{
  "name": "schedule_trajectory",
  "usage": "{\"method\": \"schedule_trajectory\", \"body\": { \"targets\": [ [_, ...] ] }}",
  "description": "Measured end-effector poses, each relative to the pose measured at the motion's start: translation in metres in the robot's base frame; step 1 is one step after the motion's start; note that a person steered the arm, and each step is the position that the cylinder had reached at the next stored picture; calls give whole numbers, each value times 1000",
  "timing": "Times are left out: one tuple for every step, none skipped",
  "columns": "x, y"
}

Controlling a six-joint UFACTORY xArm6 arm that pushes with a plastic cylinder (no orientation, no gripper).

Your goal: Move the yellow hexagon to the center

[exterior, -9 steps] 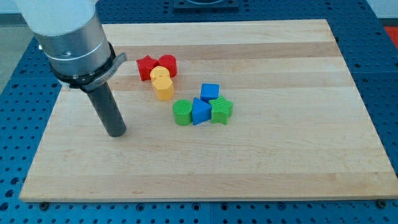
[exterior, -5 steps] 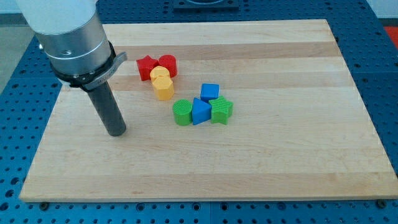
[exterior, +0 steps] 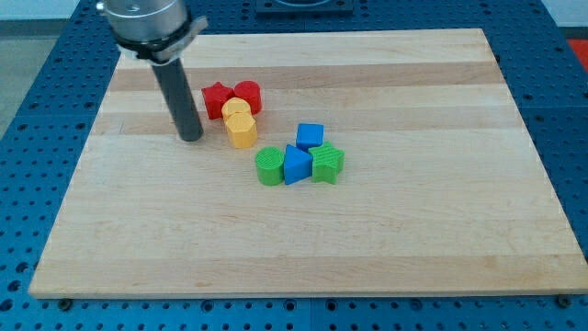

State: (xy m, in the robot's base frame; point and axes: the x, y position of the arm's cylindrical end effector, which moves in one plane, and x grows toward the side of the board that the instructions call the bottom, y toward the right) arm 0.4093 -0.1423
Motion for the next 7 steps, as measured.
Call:
{"method": "schedule_trajectory", "body": {
  "targets": [
    [0, 17],
    [0, 56],
    [0, 58],
    [0, 58],
    [0, 99],
    [0, 119],
    [0, 106]
  ]
}}
